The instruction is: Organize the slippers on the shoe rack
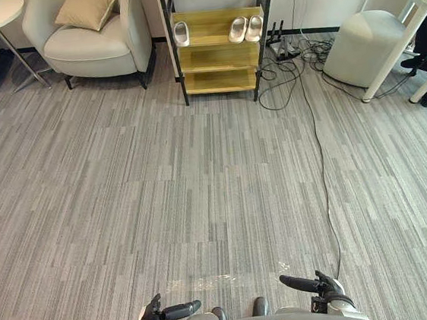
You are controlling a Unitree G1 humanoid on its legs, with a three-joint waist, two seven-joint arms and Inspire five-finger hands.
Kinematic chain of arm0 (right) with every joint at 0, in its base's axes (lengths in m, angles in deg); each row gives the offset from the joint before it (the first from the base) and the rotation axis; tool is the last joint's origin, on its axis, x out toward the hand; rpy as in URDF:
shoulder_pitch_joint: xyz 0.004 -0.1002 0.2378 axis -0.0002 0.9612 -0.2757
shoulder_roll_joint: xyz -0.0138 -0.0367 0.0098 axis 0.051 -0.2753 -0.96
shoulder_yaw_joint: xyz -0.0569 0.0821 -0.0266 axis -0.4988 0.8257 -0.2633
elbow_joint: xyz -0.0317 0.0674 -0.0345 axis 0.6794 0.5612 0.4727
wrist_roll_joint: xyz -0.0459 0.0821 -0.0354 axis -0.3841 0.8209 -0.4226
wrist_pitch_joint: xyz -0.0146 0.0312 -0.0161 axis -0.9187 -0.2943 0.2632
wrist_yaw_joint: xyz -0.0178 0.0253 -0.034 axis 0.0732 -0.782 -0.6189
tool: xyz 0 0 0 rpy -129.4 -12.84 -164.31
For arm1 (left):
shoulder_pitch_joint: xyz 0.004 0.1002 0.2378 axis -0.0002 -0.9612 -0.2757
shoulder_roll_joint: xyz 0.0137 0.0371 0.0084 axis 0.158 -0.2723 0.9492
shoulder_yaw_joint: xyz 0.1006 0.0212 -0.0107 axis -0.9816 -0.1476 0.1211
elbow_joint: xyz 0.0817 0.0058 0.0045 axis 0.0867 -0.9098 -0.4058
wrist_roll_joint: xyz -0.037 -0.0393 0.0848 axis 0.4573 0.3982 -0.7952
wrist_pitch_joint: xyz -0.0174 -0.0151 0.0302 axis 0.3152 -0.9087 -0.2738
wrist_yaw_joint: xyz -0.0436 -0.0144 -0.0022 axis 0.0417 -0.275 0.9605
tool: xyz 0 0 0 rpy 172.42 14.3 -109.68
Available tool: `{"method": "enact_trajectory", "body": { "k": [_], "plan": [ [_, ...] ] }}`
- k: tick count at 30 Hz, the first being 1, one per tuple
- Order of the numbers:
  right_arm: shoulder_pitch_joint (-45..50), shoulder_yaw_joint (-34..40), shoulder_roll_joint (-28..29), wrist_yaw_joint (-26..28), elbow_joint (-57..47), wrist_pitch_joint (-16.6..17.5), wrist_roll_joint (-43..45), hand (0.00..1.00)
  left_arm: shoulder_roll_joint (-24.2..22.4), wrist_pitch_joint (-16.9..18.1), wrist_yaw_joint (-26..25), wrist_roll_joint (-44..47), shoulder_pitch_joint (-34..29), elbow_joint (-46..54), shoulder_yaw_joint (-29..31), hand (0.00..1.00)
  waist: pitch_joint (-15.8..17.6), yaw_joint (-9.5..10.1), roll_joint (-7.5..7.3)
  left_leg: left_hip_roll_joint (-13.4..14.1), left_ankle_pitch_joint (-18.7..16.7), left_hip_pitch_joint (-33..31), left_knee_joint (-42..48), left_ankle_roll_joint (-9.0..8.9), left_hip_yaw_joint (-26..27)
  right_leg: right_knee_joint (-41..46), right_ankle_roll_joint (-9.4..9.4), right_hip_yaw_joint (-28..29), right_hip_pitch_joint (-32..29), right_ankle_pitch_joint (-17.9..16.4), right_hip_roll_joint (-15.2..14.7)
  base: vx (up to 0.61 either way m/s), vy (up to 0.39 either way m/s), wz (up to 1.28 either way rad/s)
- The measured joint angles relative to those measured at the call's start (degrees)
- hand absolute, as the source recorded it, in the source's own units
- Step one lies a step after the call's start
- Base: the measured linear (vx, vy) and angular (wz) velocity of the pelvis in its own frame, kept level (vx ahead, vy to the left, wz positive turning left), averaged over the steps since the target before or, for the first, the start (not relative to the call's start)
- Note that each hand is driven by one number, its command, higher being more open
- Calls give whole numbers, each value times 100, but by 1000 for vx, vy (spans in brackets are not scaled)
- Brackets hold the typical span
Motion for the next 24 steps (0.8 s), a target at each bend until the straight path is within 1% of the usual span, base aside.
{"method": "enact_trajectory", "body": {
  "k": [1, 4, 5, 6, 7, 8, 9, 10, 11, 12, 13, 14, 15, 16, 17, 19, 20, 21, 22, 23, 24],
  "plan": [
    [-6, -64, 0, 2, -9, -4, 2, 100, 15, 0, 2, 4, 7, 1, 0, 100, 7, 4, -22, 3, -61, -92, 112, 60, 35, 8, 0, 26, -44, 0, -5, -21, -1, -12],
    [-11, -85, 9, 7, -23, -13, 8, 100, 46, 0, 5, 6, 24, 3, -3, 100, 5, 10, -63, 21, -273, -377, 499, 156, 71, 24, 33, 81, -186, 23, -31, -15, 6, -11],
    [-16, -84, 5, 5, -27, -13, 9, 100, 50, 0, 6, 8, 32, 5, -34, 100, 7, 10, -55, 45, -377, -493, 673, 197, 89, 120, 66, 81, -268, -13, -42, -14, 23, -8],
    [-17, -84, 4, 5, -27, -13, 9, 100, 50, 0, 5, 8, 32, 6, -35, 100, 7, 10, -54, 47, -381, -503, 681, 197, 91, 132, 69, 81, -283, -17, -43, -14, 28, -14],
    [-67, -86, -41, 15, -51, -18, 9, 100, 46, 1, 4, 11, 53, 9, -96, 100, 33, 8, 3, 131, -508, -675, 932, 225, 159, 954, 157, 70, -734, -359, -94, -2, 93, -21],
    [-109, -66, -40, 12, -107, -23, 61, 100, 68, 1, 1, 17, 71, 10, -103, 100, 74, 13, -14, 144, -534, -688, 1045, 256, 260, 2131, 355, -90, -1276, -762, -277, 8, 81, -22],
    [-109, -65, -29, 15, -160, -20, 92, 100, 86, 1, 2, 17, 76, 9, -106, 100, 93, 12, -37, 127, -541, -670, 1085, 267, 277, 2559, 413, -209, -1442, -866, -376, 32, 120, -12],
    [-109, -69, -4, 19, -261, -2, 124, 100, 151, 1, 0, 19, 92, 9, -218, 100, 145, 8, -80, 84, -594, -599, 1198, 326, 305, 3466, 433, -509, -1760, -963, -643, 76, 116, 1],
    [-124, -74, -2, 26, -288, 22, 122, 100, 183, 1, 1, 16, 112, 9, -293, 100, 198, 9, -73, 66, -690, -507, 1275, 354, 294, 4119, 423, -721, -1969, -969, -849, 114, 133, 9],
    [-161, -86, -7, 33, -309, 46, 123, 100, 200, 0, -1, 9, 137, 7, -335, 100, 237, 1, -88, 67, -894, -402, 1354, 381, 189, 4698, 342, -866, -2127, -1087, -1035, 108, 78, 11],
    [-180, -95, -3, 35, -309, 56, 124, 100, 209, -2, -1, 9, 146, 4, -334, 100, 252, 2, -105, 67, -937, -367, 1383, 386, 170, 4773, 339, -883, -2157, -1150, -1085, 83, -11, 19],
    [-233, -143, -8, 39, -278, 56, 126, 100, 213, -5, -4, 8, 141, -1, -330, 100, 267, -11, -104, 86, -1015, -294, 1393, 359, 80, 4731, 308, -991, -2214, -1295, -1189, 94, -65, 25],
    [-256, -172, -25, 38, -277, 67, 127, 100, 206, -4, -6, 8, 159, -1, -325, 100, 271, -29, -94, 133, -1089, -240, 1359, 344, 13, 4417, 247, -1113, -2272, -1343, -1241, 112, -86, 28],
    [-272, -180, -28, 38, -276, 69, 127, 100, 201, -7, -8, 7, 165, -3, -325, 100, 272, -30, -84, 172, -1109, -223, 1329, 311, -25, 4143, 246, -1161, -2318, -1342, -1237, 123, -91, 30],
    [-334, -178, -47, 43, -275, 66, 130, 100, 188, -11, -14, 4, 182, -7, -323, 100, 299, -41, -47, 262, -1140, -198, 1287, 233, -102, 3622, 231, -1234, -2383, -1311, -1189, 242, -155, 25],
    [-377, -174, -86, 37, -272, 58, 129, 100, 149, -19, -17, 3, 187, -10, -309, 100, 357, -50, 23, 434, -1148, -6, 1095, 7, -165, 2684, 297, -1245, -2472, -1008, -1007, 352, -199, 24],
    [-387, -174, -88, 33, -277, 58, 131, 100, 151, -20, -17, -10, 183, -13, -305, 100, 359, -54, 20, 487, -1185, 135, 978, -134, -193, 2330, 283, -1176, -2525, -760, -956, 467, -243, 36],
    [-380, -175, -90, 34, -286, 58, 131, 100, 143, -21, -15, -66, 176, -56, -291, 100, 349, -105, 16, 595, -1270, 340, 899, -315, -266, 2374, 1, -1117, -2477, -132, -908, 511, -266, 33],
    [-406, -175, -121, 36, -279, 56, 126, 100, 123, -21, -16, -70, 181, -87, -246, 100, 345, -100, 72, 715, -1284, 398, 924, -395, -278, 2530, -297, -1166, -2471, -209, -831, 558, -303, 25],
    [-457, -175, -114, 29, -274, 53, 120, 100, 75, -13, -21, -88, 205, -89, -199, 100, 336, -84, 158, 841, -1228, 367, 1047, -504, -297, 2738, -375, -1194, -2506, -392, -772, 687, -391, 10],
    [-464, -177, -110, 38, -275, 60, 114, 100, 29, -7, -3, -124, 214, -75, -198, 100, 333, -92, 193, 914, -1140, 259, 1353, -640, -361, 2823, -405, -1248, -2450, -632, -730, 568, -329, 9]
  ]
}}
